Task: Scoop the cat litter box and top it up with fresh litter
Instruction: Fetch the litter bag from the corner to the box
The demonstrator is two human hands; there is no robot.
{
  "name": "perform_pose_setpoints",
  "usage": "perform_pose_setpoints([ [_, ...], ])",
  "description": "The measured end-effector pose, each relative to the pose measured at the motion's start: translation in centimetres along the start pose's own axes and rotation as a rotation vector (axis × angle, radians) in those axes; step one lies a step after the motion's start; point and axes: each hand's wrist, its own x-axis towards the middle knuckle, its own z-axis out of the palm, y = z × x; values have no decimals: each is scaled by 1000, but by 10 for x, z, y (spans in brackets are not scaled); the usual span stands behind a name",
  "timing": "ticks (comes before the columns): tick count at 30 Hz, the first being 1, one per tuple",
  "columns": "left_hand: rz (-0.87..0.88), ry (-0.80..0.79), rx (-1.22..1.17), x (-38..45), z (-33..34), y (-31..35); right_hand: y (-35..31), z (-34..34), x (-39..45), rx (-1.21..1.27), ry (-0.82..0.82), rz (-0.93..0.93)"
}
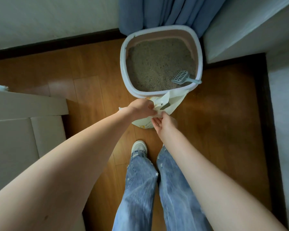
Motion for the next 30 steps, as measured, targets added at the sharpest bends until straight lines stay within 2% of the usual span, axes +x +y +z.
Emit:
perform_pose_setpoints([
  [3,-30,153,-46,2,-8,-2,-2,4,-9,118,-47,40],
  [5,-69,222,-216,3,-15,-3,-2,6,-14,197,-47,52],
  [7,-110,218,-388,1,-21,-4,-5,11,-18,196,-62,73],
  [10,-166,100,-514,-2,-23,-7,-6,14,-18,87,39,101],
  [13,-127,48,-431,-3,-20,-6,-4,7,-24,-46,137,139],
  [15,-84,37,-359,-1,-17,-6,-2,-2,-25,-47,170,169],
  [18,-88,120,-268,-7,-13,-3,-1,-7,-30,-27,185,186],
  [24,-84,159,-313,-15,-18,-7,11,8,-31,51,240,156],
  [27,-77,167,-329,-23,-21,-22,21,18,-35,54,220,115],
  [30,-81,177,-317,-36,-23,-44,33,31,-46,17,266,102],
])
